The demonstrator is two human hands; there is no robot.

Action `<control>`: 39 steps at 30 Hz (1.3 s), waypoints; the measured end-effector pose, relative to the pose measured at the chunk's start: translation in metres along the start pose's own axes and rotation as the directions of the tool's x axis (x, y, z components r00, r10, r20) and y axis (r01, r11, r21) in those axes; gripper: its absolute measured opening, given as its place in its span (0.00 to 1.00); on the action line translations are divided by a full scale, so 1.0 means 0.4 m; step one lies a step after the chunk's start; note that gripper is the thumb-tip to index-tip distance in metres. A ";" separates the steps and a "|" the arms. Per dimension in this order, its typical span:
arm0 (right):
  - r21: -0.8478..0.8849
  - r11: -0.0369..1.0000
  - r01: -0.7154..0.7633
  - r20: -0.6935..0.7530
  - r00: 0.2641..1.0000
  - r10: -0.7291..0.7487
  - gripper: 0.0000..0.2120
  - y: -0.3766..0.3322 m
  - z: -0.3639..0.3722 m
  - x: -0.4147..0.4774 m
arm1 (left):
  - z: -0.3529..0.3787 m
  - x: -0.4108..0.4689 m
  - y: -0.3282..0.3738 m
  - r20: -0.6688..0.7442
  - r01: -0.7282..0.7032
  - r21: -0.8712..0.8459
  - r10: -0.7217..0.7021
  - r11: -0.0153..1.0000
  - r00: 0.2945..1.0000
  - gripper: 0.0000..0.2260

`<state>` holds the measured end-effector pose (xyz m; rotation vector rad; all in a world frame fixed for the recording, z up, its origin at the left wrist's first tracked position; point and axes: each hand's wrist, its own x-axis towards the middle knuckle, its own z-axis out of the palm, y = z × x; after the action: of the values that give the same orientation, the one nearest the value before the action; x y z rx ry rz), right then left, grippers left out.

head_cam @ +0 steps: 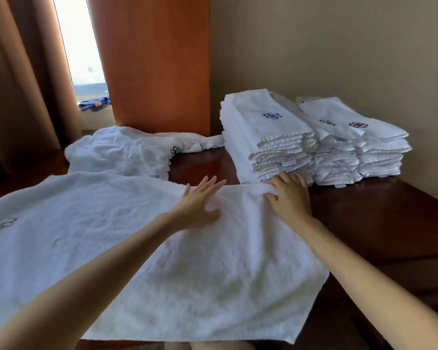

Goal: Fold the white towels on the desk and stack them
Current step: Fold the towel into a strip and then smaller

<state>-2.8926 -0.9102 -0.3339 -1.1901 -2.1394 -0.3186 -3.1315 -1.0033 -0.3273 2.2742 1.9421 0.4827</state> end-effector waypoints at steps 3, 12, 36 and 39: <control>-0.031 0.995 0.090 -0.109 0.990 -0.093 0.08 0.052 -0.018 0.019 | 0.022 0.076 0.007 -0.010 0.063 -0.059 -0.064 0.996 0.998 0.41; -0.049 0.964 0.261 -0.246 0.932 -0.265 0.12 0.158 0.029 0.081 | 0.068 0.242 -0.033 -0.375 0.169 0.055 -0.136 0.984 0.917 0.11; -0.012 0.992 0.125 0.428 0.897 -0.107 0.40 0.132 -0.179 -0.150 | -0.005 -0.091 -0.022 -0.234 -0.025 0.175 0.066 0.984 0.970 0.27; -0.142 0.987 0.075 0.456 0.890 -0.002 0.31 0.179 -0.190 -0.125 | -0.004 -0.085 -0.048 -0.280 0.129 0.147 -0.084 0.981 0.956 0.25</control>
<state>-2.7826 -0.9415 -0.3163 -1.4238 -2.5835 -0.2436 -3.1546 -1.0336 -0.3370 2.2847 2.3014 0.6800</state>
